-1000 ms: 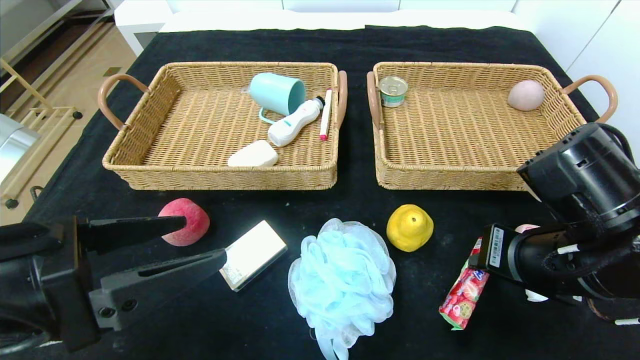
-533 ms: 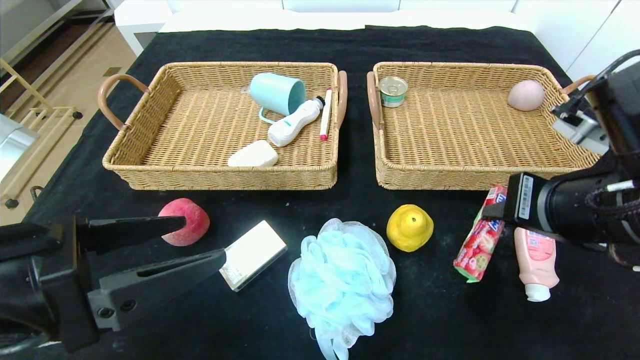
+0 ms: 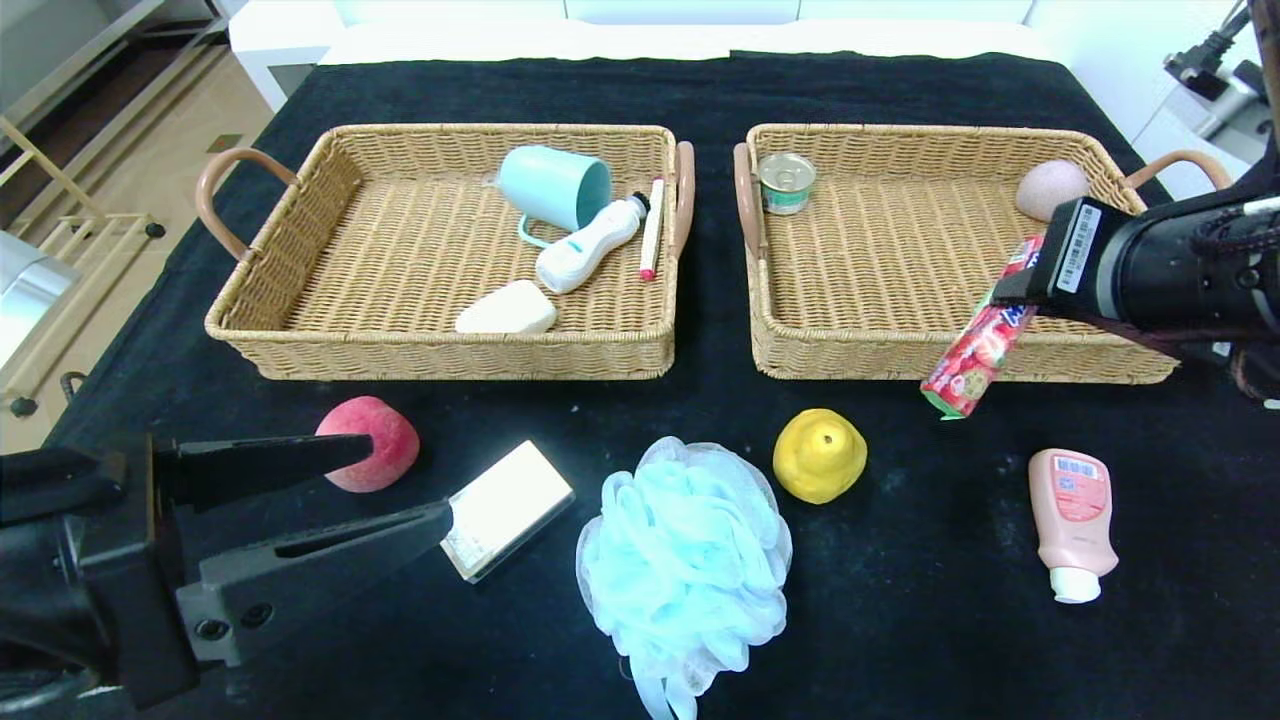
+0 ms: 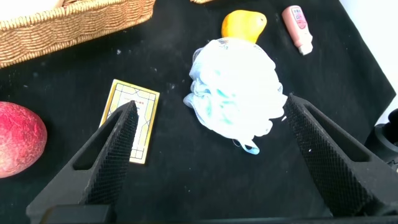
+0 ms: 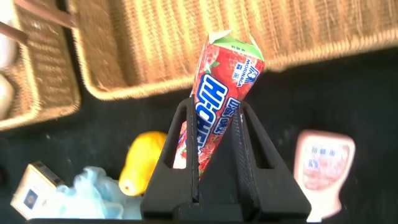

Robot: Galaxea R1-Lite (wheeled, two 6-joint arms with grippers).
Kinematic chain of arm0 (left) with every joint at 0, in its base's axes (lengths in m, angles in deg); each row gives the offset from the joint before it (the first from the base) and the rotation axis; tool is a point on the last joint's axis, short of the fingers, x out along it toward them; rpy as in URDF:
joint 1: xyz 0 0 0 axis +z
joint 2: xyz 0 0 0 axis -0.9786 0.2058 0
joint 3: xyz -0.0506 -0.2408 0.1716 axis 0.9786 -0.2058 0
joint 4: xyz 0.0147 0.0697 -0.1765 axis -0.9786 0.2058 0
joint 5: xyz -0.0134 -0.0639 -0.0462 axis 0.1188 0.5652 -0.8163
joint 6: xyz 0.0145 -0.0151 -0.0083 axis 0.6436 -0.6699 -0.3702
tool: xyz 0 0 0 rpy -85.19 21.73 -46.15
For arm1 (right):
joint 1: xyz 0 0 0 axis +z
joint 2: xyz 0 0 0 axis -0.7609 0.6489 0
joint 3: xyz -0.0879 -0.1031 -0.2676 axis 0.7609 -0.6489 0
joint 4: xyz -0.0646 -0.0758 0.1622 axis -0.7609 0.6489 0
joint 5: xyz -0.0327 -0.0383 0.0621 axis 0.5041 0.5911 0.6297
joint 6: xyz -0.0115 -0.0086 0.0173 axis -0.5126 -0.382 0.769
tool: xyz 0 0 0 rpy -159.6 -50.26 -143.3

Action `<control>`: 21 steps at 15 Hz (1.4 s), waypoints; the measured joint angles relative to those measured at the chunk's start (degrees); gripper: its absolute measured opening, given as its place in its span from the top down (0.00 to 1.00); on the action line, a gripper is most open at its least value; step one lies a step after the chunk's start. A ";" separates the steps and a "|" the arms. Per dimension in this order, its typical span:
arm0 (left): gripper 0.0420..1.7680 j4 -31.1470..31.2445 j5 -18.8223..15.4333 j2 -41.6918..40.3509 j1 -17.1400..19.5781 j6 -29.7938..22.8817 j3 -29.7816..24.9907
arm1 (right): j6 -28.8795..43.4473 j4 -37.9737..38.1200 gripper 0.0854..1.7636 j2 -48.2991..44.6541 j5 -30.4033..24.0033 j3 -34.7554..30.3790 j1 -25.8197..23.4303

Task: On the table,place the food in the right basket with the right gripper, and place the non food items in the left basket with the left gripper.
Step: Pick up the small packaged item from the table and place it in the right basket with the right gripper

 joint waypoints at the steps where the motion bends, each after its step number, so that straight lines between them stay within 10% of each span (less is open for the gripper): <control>1: 0.03 0.00 0.01 0.00 0.00 0.00 0.00 | -0.48 -0.04 0.80 0.57 -0.28 1.32 -0.44; 21: 0.03 -0.13 -0.10 -0.55 0.05 0.02 0.16 | -5.85 -17.79 0.78 13.95 -8.06 9.78 -11.19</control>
